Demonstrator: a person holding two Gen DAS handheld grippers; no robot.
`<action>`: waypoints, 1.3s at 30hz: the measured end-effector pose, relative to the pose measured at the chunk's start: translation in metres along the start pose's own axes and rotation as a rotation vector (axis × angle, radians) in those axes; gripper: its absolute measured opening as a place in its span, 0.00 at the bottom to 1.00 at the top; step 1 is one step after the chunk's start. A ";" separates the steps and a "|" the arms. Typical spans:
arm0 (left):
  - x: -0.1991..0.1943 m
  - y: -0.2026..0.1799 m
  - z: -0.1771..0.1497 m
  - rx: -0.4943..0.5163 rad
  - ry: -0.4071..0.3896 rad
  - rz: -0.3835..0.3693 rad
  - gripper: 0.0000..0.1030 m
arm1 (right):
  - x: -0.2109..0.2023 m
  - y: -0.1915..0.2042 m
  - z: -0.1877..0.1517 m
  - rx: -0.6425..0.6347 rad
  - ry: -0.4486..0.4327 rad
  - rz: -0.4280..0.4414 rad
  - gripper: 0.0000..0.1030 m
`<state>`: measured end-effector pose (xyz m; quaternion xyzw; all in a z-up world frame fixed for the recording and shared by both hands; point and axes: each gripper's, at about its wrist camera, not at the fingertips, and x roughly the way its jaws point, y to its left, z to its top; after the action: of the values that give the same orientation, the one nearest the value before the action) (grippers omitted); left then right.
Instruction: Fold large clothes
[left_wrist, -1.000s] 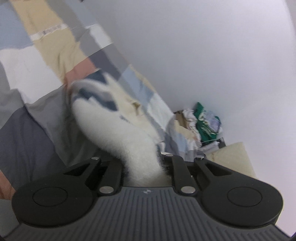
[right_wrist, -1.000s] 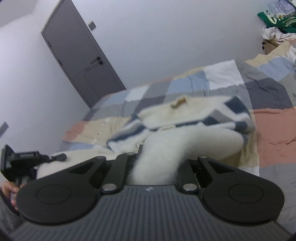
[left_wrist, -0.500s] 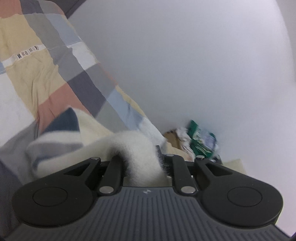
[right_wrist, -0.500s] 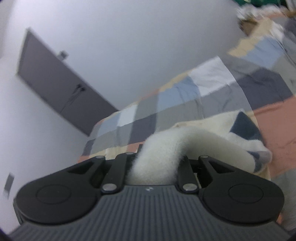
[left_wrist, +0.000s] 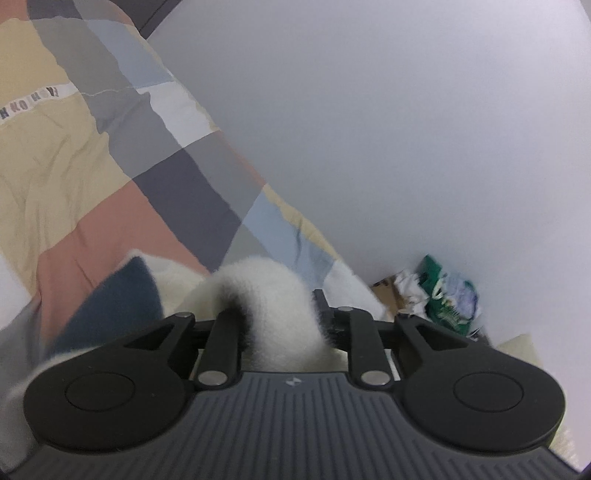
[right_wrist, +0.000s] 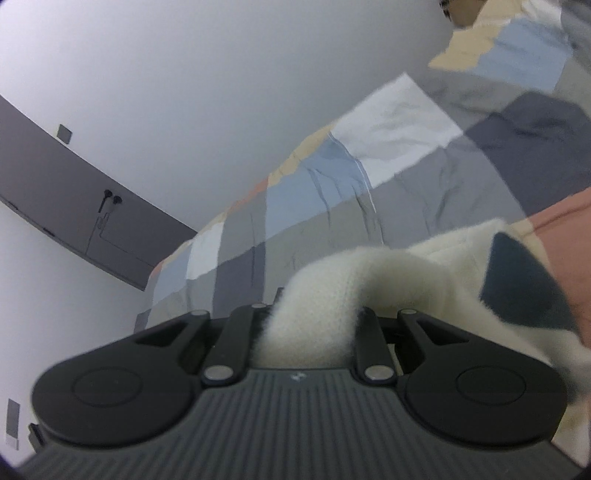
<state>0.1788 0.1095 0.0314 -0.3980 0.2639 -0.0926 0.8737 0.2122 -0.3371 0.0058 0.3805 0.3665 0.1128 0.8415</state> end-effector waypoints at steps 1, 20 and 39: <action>0.010 0.007 -0.001 0.009 0.012 0.008 0.23 | 0.010 -0.008 0.001 0.007 0.012 0.004 0.20; 0.109 0.065 -0.012 0.063 0.107 0.167 0.34 | 0.104 -0.068 -0.008 0.012 0.082 -0.029 0.22; 0.005 0.012 -0.043 0.281 0.056 0.145 0.85 | 0.014 -0.036 -0.029 -0.236 -0.006 0.051 0.81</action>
<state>0.1597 0.0876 -0.0026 -0.2492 0.3008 -0.0764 0.9174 0.1985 -0.3389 -0.0408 0.2882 0.3383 0.1752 0.8785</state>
